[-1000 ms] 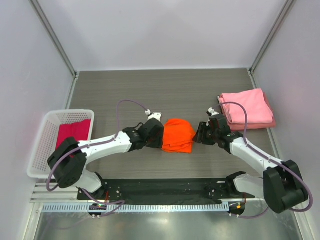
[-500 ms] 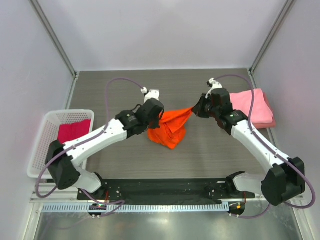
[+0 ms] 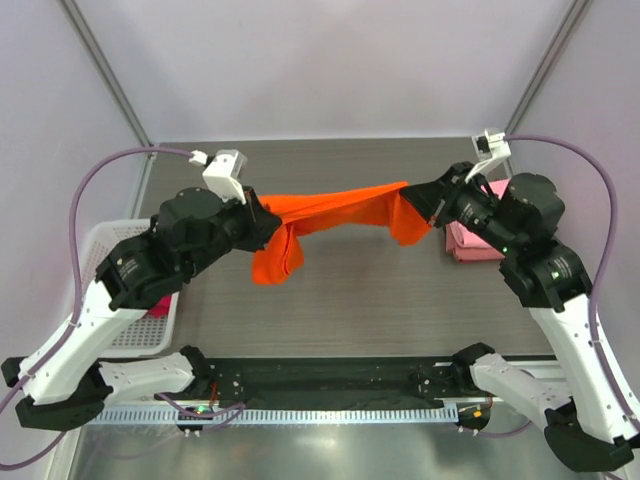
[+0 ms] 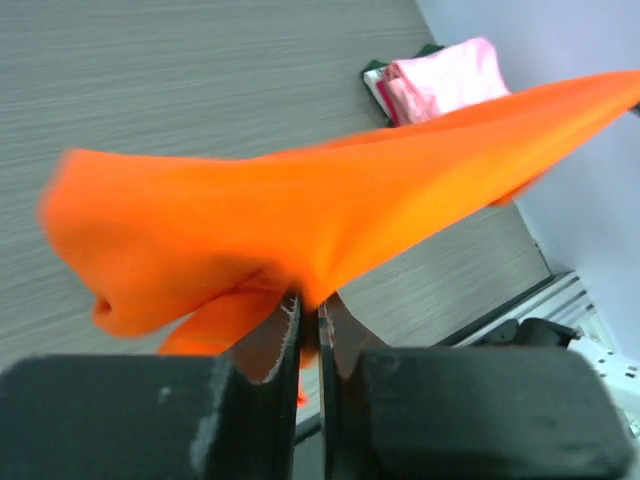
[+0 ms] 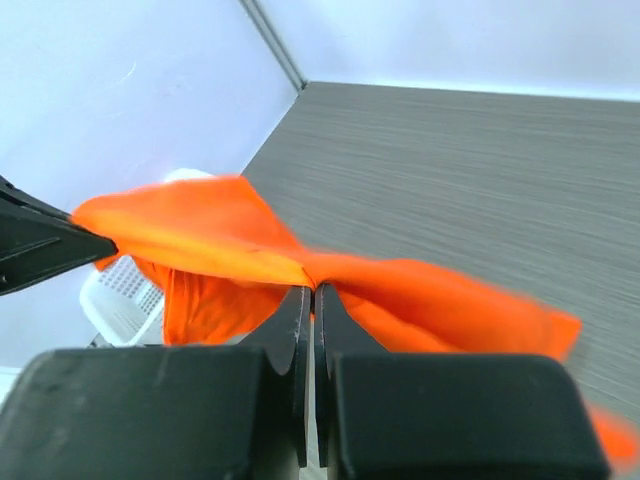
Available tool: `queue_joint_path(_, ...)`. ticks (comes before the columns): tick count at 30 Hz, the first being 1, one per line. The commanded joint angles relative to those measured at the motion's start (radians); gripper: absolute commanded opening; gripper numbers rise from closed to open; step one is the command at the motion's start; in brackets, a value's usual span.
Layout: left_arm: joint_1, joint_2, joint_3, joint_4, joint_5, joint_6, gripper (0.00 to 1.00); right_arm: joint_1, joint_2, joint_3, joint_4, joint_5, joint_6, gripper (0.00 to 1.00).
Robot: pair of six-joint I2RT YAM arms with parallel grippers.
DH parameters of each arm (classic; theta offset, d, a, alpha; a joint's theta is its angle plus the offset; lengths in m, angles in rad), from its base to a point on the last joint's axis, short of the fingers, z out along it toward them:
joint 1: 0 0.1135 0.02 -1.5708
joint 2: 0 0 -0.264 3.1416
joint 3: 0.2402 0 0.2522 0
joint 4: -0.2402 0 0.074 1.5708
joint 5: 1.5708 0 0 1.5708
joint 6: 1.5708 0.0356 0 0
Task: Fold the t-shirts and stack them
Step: Flatten the tshirt out
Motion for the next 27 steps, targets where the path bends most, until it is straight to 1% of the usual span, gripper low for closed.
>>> queue_joint_path(1,0.012,-0.025,0.01,-0.167,-0.043,0.009,0.12,-0.023,-0.03,0.038,-0.076,0.061,-0.023,0.01)
queue_joint_path(2,0.012,-0.021,-0.005,-0.192,-0.113,0.009,0.22,-0.025,-0.025,0.036,-0.08,0.069,-0.025,0.01)
queue_joint_path(3,0.014,-0.013,-0.014,-0.207,-0.146,0.003,0.39,-0.023,-0.022,0.023,-0.081,0.087,-0.026,0.01)
queue_joint_path(4,0.014,-0.002,-0.023,-0.223,-0.174,0.0,0.59,-0.025,-0.015,0.012,-0.086,0.1,-0.026,0.01)
queue_joint_path(5,0.014,0.013,-0.046,-0.25,-0.232,-0.001,0.67,-0.025,0.011,0.0,-0.09,0.113,-0.026,0.01)
queue_joint_path(7,0.017,0.051,-0.098,-0.247,-0.287,-0.015,0.82,-0.023,0.051,-0.046,-0.095,0.156,-0.025,0.01)
queue_joint_path(8,0.015,0.067,-0.147,-0.22,-0.28,-0.014,0.83,-0.025,0.097,-0.063,-0.093,0.175,-0.023,0.04)
queue_joint_path(10,0.015,0.106,-0.198,-0.182,-0.205,-0.001,0.83,-0.026,0.154,-0.091,-0.095,0.21,-0.025,0.05)
queue_joint_path(11,0.014,0.114,-0.268,-0.119,-0.092,0.003,0.83,-0.025,0.2,-0.103,-0.096,0.212,-0.031,0.05)
queue_joint_path(13,0.003,0.101,-0.354,-0.027,0.01,0.019,0.84,-0.025,0.226,-0.12,-0.093,0.222,-0.031,0.05)
queue_joint_path(14,-0.021,0.09,-0.41,0.077,0.051,0.029,0.85,-0.026,0.237,-0.129,-0.09,0.225,-0.034,0.05)
queue_joint_path(15,-0.031,0.084,-0.494,0.128,0.105,0.031,0.86,-0.026,0.249,-0.148,-0.086,0.229,-0.039,0.05)
queue_joint_path(16,-0.038,0.079,-0.534,0.171,0.133,0.026,0.88,-0.028,0.255,-0.155,-0.083,0.233,-0.043,0.05)
queue_joint_path(17,-0.061,0.082,-0.565,0.255,0.154,0.02,0.88,-0.026,0.257,-0.163,-0.083,0.238,-0.045,0.05)
queue_joint_path(19,-0.098,0.099,-0.626,0.358,0.179,0.011,0.88,-0.028,0.256,-0.184,-0.081,0.247,-0.045,0.05)
queue_joint_path(21,-0.155,0.146,-0.639,0.401,0.167,-0.015,0.87,-0.031,0.242,-0.203,-0.081,0.304,-0.046,0.04)
queue_joint_path(22,-0.169,0.165,-0.639,0.436,0.157,-0.027,0.84,-0.034,0.223,-0.211,-0.08,0.313,-0.045,0.04)
queue_joint_path(26,-0.245,0.299,-0.637,0.533,0.166,-0.121,0.81,-0.039,0.159,-0.257,-0.081,0.345,-0.049,0.04)
queue_joint_path(27,-0.282,0.32,-0.636,0.556,0.167,-0.148,0.81,-0.04,0.145,-0.278,-0.084,0.368,-0.049,0.04)
